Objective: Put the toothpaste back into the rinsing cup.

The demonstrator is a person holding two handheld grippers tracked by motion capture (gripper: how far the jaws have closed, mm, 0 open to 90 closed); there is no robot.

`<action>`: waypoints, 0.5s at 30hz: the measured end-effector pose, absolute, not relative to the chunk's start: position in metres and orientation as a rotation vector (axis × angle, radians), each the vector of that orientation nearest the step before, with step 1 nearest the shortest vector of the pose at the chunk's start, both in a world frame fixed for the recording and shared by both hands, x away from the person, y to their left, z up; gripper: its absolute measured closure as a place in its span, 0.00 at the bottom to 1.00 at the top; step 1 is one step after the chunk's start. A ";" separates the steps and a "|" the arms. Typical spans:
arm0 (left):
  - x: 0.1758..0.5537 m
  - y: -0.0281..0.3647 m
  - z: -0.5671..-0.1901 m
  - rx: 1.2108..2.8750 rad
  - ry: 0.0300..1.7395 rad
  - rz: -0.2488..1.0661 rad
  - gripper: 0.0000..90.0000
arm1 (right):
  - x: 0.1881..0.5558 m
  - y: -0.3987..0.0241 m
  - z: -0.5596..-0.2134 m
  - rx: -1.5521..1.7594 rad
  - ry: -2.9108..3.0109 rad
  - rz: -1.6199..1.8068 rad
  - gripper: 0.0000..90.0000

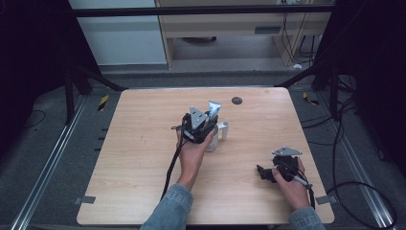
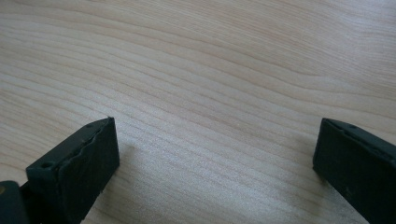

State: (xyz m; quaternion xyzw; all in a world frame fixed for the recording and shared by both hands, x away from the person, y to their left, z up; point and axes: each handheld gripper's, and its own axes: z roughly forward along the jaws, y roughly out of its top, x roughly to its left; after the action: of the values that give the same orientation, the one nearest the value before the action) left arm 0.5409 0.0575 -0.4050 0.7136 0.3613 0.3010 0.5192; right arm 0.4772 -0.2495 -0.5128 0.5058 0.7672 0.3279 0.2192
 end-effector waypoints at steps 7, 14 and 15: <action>0.537 0.057 -0.402 1.693 0.866 0.739 0.51 | 0.477 -0.250 -0.513 1.400 2.123 0.908 0.01; 0.531 0.056 -0.400 1.681 0.847 0.738 0.42 | 0.477 -0.249 -0.513 1.400 2.122 0.908 0.01; 0.530 0.056 -0.399 1.678 0.844 0.738 0.41 | 0.477 -0.249 -0.513 1.401 2.123 0.908 0.01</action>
State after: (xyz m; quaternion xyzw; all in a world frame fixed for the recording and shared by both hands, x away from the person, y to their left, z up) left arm 0.5301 0.0565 -0.3992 0.7038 0.3538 0.3096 0.5325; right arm 0.4771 -0.2494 -0.5128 0.5063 0.7671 0.3279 0.2185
